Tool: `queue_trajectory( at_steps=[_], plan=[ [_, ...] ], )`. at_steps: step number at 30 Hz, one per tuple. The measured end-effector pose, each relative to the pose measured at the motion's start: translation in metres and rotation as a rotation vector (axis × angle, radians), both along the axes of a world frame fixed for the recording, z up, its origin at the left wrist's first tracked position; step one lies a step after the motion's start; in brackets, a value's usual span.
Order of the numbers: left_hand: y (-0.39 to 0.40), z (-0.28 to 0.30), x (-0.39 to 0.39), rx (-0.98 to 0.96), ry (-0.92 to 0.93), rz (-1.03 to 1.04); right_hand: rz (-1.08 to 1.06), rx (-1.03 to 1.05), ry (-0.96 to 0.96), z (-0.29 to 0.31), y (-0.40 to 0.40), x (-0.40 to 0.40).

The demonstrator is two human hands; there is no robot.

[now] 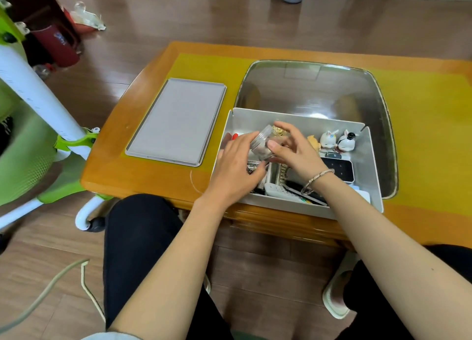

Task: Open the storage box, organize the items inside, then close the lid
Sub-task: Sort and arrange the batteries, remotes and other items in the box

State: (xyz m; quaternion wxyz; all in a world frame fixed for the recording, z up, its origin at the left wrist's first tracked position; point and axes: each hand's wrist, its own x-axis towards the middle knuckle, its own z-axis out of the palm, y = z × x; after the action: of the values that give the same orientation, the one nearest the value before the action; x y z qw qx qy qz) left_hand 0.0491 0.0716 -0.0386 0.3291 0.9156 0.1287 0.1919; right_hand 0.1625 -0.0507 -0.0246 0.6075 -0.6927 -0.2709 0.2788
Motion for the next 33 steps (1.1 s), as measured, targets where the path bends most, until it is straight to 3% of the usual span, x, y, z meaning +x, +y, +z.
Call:
queue_trajectory(
  at_steps=[6,12,16,20,26,29,33],
  plan=[
    [-0.010,0.004,0.007,-0.115,0.015,-0.089,0.086,-0.038,0.051,0.001,-0.016,-0.004],
    [-0.011,0.009,0.011,-0.105,0.066,-0.168,-0.031,-0.224,-0.318,0.007,-0.019,0.001],
    [-0.015,0.011,0.012,-0.361,0.069,-0.079,-0.087,-0.115,-0.134,0.009,-0.027,0.004],
    [-0.022,0.007,0.013,-0.443,0.034,-0.114,0.001,0.026,0.035,0.007,-0.033,-0.001],
    [-0.021,0.007,0.009,-0.205,-0.049,-0.144,-0.010,-0.158,-0.070,0.024,-0.040,0.002],
    [-0.023,0.010,0.009,-0.131,-0.057,-0.186,0.024,-0.283,-0.018,0.029,-0.037,0.005],
    [-0.025,0.016,0.008,-0.185,-0.030,-0.192,0.020,-0.266,-0.034,0.027,-0.036,0.000]
  ],
)
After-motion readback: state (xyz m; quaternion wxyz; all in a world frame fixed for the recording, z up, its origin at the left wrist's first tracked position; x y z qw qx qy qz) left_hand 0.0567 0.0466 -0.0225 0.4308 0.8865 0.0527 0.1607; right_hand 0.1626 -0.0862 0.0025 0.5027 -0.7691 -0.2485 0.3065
